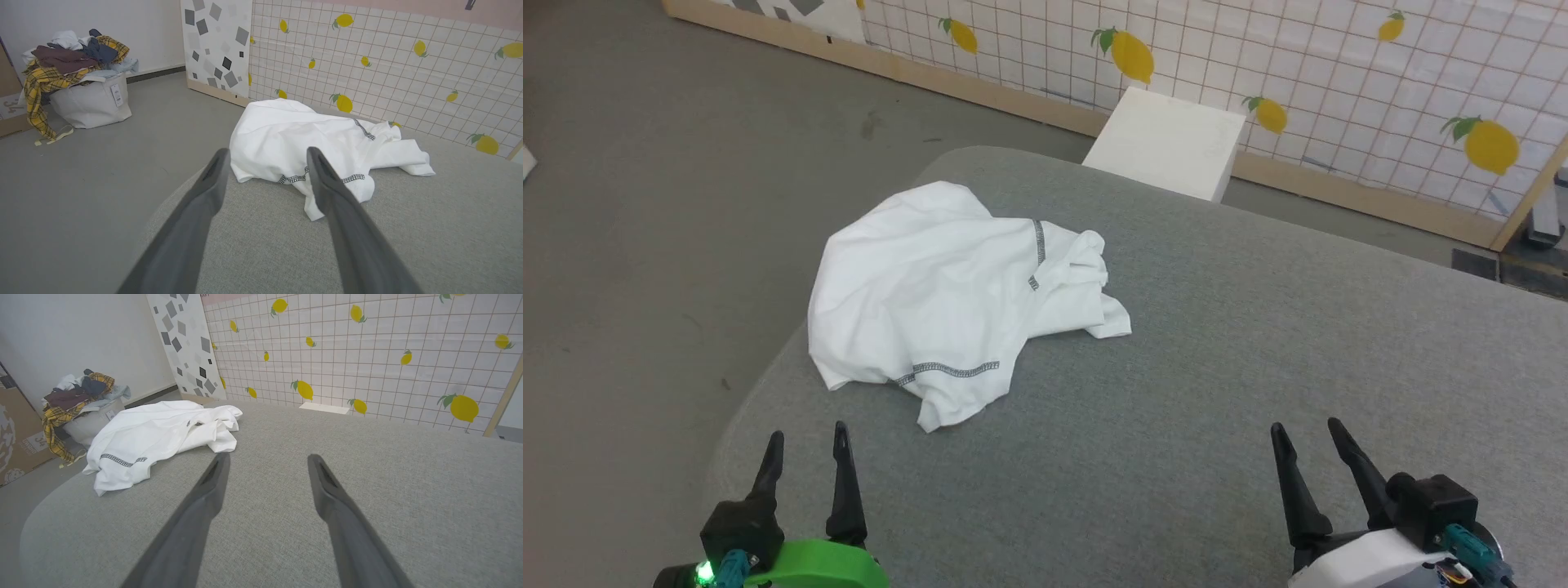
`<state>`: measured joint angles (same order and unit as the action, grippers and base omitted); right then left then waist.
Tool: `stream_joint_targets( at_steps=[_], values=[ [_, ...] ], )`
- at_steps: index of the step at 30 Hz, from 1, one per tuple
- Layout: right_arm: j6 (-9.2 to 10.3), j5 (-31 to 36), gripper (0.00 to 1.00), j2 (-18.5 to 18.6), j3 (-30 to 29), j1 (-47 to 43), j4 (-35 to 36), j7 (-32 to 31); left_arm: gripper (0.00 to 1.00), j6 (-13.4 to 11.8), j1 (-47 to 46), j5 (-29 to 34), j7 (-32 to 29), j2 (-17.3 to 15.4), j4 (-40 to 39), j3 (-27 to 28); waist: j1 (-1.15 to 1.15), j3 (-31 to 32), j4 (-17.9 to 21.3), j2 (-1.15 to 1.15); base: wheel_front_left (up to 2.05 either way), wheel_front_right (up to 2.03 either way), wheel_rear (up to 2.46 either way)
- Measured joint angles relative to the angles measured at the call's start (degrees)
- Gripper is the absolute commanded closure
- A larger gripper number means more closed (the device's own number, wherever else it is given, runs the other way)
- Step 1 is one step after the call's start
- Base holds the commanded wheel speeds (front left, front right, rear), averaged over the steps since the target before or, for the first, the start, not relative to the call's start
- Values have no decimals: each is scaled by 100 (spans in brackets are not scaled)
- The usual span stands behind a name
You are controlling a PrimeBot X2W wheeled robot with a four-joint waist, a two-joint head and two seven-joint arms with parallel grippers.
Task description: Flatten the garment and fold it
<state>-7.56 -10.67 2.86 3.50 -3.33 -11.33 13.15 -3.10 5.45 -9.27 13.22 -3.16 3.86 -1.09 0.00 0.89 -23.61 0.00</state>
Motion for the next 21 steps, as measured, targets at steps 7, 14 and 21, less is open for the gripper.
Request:
stream_joint_targets(
  at_steps=[7, 14, 21],
  values=[
    [0, -45, 0, 0, 27, -25, -77, 59, 0, -24, 64, -47, 69, 0, 21, -29, 0, 11, -138, 0, 0, 0, 0],
    [0, -49, 0, -2, 32, -30, -118, 152, 0, -48, 88, -57, 126, -4, 46, -25, 0, 33, -228, 0, 0, 0, 0],
    [0, 71, 0, -1, 14, -41, -85, 151, 0, -49, 98, -30, 133, -15, 48, -36, 0, 66, -209, 0, 0, 0, 0]
  ],
)
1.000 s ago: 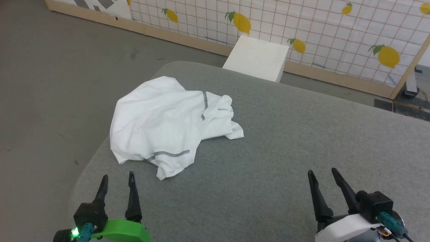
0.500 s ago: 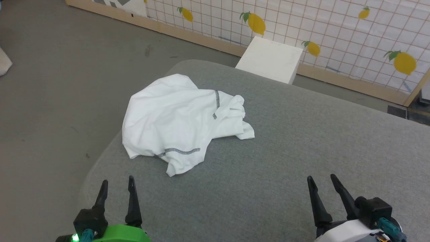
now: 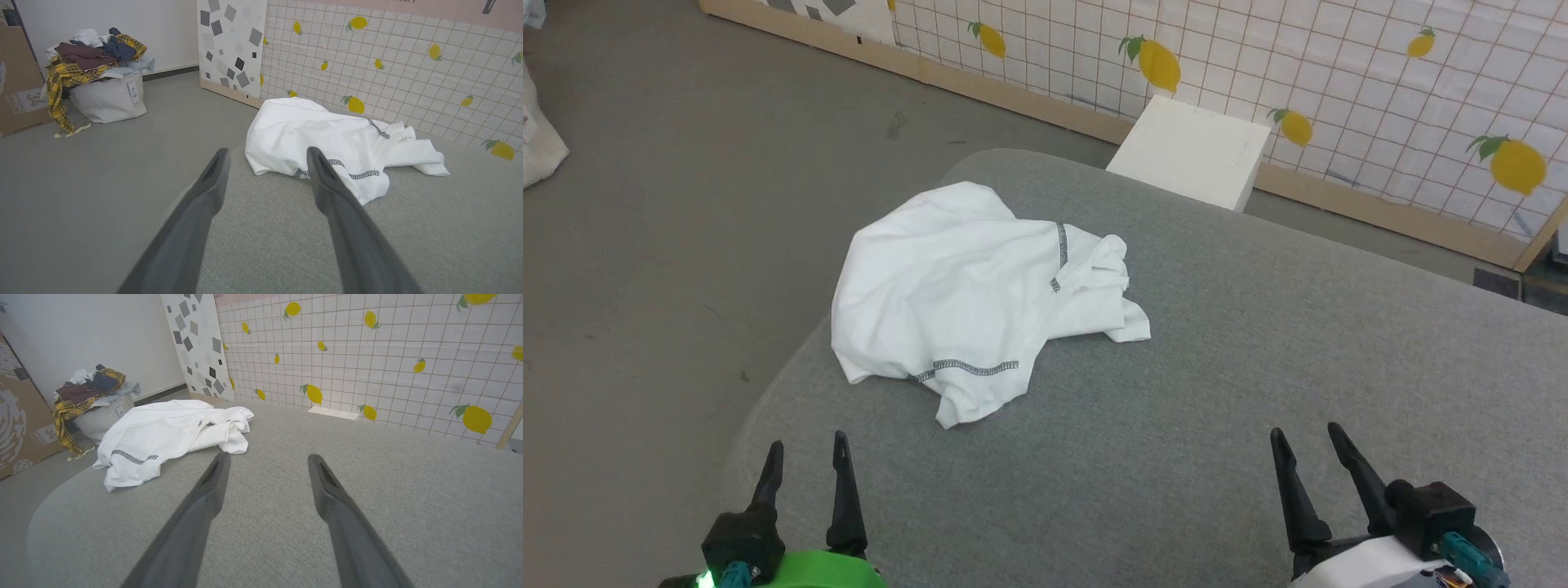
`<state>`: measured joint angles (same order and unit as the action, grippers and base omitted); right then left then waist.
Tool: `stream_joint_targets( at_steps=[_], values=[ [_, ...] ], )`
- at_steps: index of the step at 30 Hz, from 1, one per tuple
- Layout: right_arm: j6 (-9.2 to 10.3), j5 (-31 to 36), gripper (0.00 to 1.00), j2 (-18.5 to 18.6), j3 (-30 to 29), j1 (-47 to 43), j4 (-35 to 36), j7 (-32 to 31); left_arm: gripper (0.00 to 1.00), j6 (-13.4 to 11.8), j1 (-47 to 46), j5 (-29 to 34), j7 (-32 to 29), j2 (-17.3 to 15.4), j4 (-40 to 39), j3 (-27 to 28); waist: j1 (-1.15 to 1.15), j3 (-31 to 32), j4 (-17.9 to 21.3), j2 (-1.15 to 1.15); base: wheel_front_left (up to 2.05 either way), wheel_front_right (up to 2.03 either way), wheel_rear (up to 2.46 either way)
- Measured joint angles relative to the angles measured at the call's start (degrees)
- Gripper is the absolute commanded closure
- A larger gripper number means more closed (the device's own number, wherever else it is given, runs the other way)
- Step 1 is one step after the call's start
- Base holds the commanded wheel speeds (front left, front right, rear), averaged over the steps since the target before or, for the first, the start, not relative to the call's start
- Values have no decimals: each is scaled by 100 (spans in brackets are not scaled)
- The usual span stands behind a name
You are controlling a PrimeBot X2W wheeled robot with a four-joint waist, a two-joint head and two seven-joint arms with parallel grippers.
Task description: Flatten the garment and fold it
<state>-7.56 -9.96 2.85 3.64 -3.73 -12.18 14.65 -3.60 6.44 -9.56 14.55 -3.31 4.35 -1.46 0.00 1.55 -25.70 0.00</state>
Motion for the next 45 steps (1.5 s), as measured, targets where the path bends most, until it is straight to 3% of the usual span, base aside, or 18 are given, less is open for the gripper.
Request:
stream_joint_targets(
  at_steps=[6, 9, 15, 22, 29, 35, 36, 37, 41, 45],
  values=[
    [0, 337, 0, -1, -52, -2, 344, -132, 0, 110, -41, 43, -115, -170, 76, -112, 0, -61, 47, 0, 0, 0, 0],
    [0, 370, 0, -1, -71, 25, 557, -277, 0, 304, -382, 27, -486, -353, 231, -147, 0, -151, 85, 0, 0, 0, 0],
    [0, 583, 0, -4, -74, 242, 1022, -588, 0, 599, -2042, -404, -1761, -632, 904, -40, 0, -455, 257, 0, 0, 0, 0],
    [0, 849, 0, -3, -120, 383, 1449, -934, 0, 398, -3835, -1107, -3896, -601, 2051, 246, 0, -996, 592, 0, 0, 0, 0],
    [0, 883, 0, -3, -347, 435, 1696, -1036, 0, 274, -4376, -1096, -5366, -675, 3054, -51, 1, -1545, 1057, 0, 0, 0, 0],
    [0, 870, 0, -2, -408, 436, 1769, -1009, 0, -82, -4300, -1120, -5595, -661, 3473, 56, 0, -1870, 1422, 0, 0, 0, 0],
    [0, 851, 0, -2, -419, 436, 1768, -1001, 68, -112, -4283, -1120, -5483, -675, 3473, 87, 0, -1904, 1471, 0, 0, 0, 0],
    [0, 837, 0, -2, -424, 436, 1761, -1000, 100, -147, -4270, -1121, -5352, -673, 3475, 116, 0, -1924, 1506, 0, 0, 0, 0],
    [0, 781, 0, 1, -381, 435, 1694, -957, 100, -126, -4246, -1251, -4663, -619, 3441, 221, 0, -1891, 1548, 0, 0, 0, 0],
    [0, 700, 0, 1, -270, 435, 1551, -906, 100, 133, -4268, -1303, -4079, -593, 3365, 210, 1, -1736, 1511, 0, 0, 0, 0]
  ],
)
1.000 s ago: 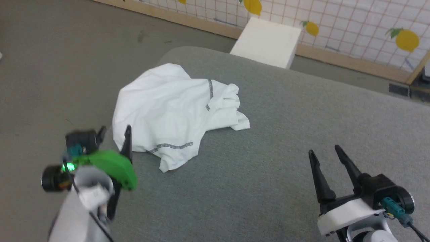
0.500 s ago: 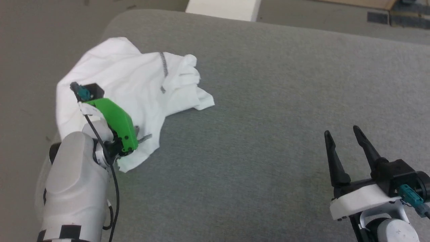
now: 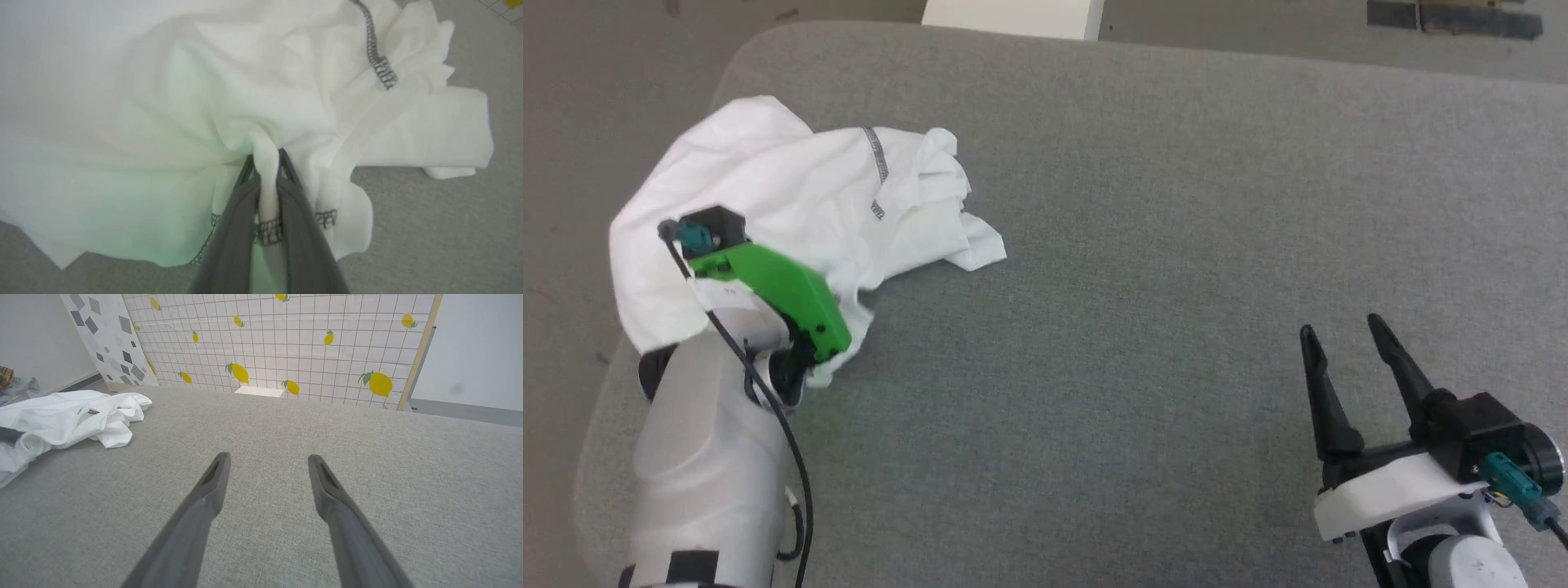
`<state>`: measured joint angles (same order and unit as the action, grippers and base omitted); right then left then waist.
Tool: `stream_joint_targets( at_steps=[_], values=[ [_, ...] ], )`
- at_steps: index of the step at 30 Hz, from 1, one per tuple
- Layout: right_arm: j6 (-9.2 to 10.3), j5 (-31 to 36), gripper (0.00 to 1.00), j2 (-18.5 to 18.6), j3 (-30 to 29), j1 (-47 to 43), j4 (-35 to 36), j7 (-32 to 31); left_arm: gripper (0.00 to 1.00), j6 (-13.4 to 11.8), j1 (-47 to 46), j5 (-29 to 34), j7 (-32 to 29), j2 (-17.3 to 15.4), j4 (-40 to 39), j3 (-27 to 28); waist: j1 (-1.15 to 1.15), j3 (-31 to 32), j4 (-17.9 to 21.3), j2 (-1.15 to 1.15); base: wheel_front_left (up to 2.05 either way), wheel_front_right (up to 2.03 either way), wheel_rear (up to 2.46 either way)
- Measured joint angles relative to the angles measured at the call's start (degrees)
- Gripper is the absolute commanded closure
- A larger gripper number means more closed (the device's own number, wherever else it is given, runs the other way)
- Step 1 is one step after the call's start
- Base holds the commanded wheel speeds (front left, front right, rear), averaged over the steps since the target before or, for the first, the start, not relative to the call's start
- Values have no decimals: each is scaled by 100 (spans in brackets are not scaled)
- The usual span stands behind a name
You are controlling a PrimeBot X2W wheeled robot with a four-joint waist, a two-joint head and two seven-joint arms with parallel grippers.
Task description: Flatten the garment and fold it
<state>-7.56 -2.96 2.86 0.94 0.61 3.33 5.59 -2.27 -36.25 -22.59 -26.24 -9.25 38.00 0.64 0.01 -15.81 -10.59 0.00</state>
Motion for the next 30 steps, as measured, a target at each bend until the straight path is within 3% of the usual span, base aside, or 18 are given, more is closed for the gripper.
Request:
stream_joint_targets(
  at_steps=[6, 12, 22, 30],
  values=[
    [0, -197, 0, -1, 154, 3, -263, 125, 100, 566, -802, -13, 554, -51, -609, -216, 0, 401, -44, 0, 0, 0, 0],
    [0, -460, 0, -3, 212, -10, -539, 310, 100, 815, -1995, -121, 767, -58, -1344, -433, -1, 754, 235, 0, 0, 0, 0],
    [0, -513, 0, -2, 107, -88, -786, 453, 100, 931, -3810, -514, 676, 186, -1730, -959, -1, 1085, 1160, 0, 0, 0, 0],
    [0, -566, 0, 0, 37, -97, -842, 523, 100, 934, -3658, -1057, 330, 489, -1489, -1461, -1, 1188, 1705, 0, 0, 0, 0]
  ],
)
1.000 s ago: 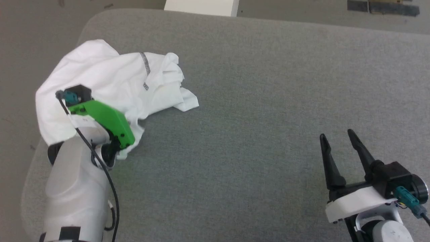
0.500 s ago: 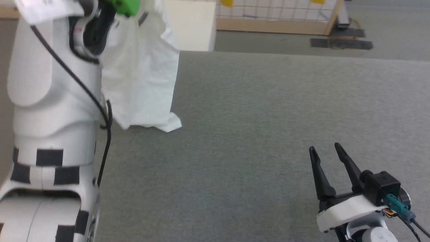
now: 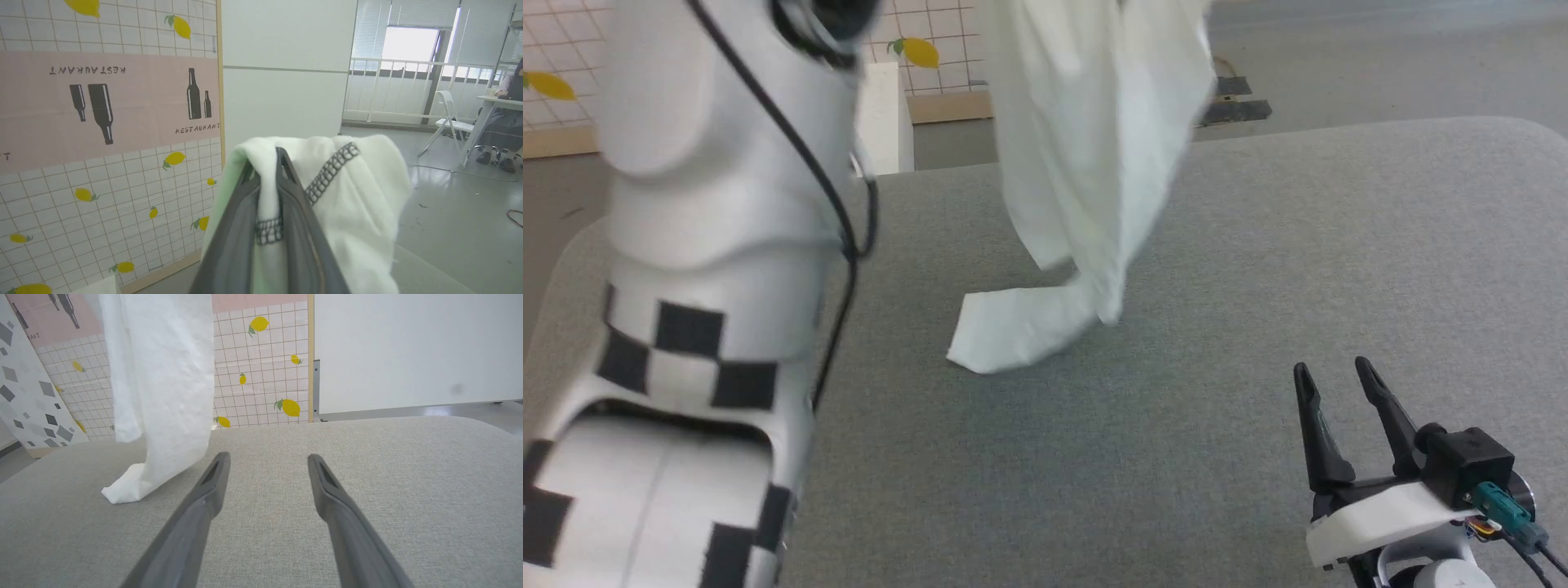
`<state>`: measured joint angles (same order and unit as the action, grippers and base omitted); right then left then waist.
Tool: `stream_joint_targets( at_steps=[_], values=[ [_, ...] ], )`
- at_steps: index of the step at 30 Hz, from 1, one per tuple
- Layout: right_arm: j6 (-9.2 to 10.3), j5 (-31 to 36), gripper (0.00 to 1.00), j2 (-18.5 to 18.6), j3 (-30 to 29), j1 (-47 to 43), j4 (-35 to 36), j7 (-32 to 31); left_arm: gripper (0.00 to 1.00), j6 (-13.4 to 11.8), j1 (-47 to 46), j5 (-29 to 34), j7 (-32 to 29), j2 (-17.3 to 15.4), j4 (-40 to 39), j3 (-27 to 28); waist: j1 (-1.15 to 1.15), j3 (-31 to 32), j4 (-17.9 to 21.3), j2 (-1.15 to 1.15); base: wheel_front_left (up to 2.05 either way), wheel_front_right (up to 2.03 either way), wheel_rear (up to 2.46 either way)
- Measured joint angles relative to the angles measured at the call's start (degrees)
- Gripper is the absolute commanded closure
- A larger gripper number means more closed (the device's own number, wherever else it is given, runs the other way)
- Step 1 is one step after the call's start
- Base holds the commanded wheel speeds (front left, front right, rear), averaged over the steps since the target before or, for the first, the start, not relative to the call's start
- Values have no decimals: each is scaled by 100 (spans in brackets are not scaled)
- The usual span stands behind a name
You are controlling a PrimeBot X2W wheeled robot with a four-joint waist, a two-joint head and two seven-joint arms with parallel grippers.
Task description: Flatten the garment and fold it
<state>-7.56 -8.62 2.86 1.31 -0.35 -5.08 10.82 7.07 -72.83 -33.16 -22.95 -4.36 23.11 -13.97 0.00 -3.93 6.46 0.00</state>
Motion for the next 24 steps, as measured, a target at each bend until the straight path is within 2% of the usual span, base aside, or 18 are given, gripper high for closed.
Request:
stream_joint_targets(
  at_steps=[3, 8, 15, 19, 20, 21, 22, 24],
  values=[
    [0, -5, 0, 4, -14, -1, -22, 34, 100, 3, 653, -129, -189, 57, 53, -367, 0, -29, 22, 0, 0, 0, 0],
    [0, -56, 0, 3, 48, 2, -77, 38, 100, 2, 2266, -281, -847, 24, 361, -1095, 0, -75, -81, 0, 0, 0, 0],
    [0, -55, 0, -1, 103, 31, -130, 64, 100, -89, 4005, -374, -1451, -241, 828, -1527, 0, -195, -140, 0, 0, 0, 0],
    [0, -55, 0, -1, 88, 32, -177, 83, 100, -265, 4623, -519, -1617, -300, 821, -1538, 0, -215, -209, 0, 0, 0, 0],
    [0, -54, 0, -1, 83, 32, -189, 88, 88, -301, 4680, -581, -1630, -299, 758, -1471, 0, -212, -226, 0, 0, 0, 0],
    [0, -55, 0, -1, 74, 31, -205, 89, 51, -374, 4758, -751, -1618, -275, 669, -1305, 0, -206, -249, 0, 0, 0, 0],
    [0, -55, 0, 0, 65, 30, -226, 89, 0, -436, 4857, -961, -1550, -252, 548, -1116, 0, -195, -273, 0, 0, 0, 0],
    [0, -54, 0, 0, 38, 27, -235, 88, 0, -521, 4995, -1306, -1390, -243, 249, -753, 0, -165, -322, 0, 0, 0, 0]
  ],
)
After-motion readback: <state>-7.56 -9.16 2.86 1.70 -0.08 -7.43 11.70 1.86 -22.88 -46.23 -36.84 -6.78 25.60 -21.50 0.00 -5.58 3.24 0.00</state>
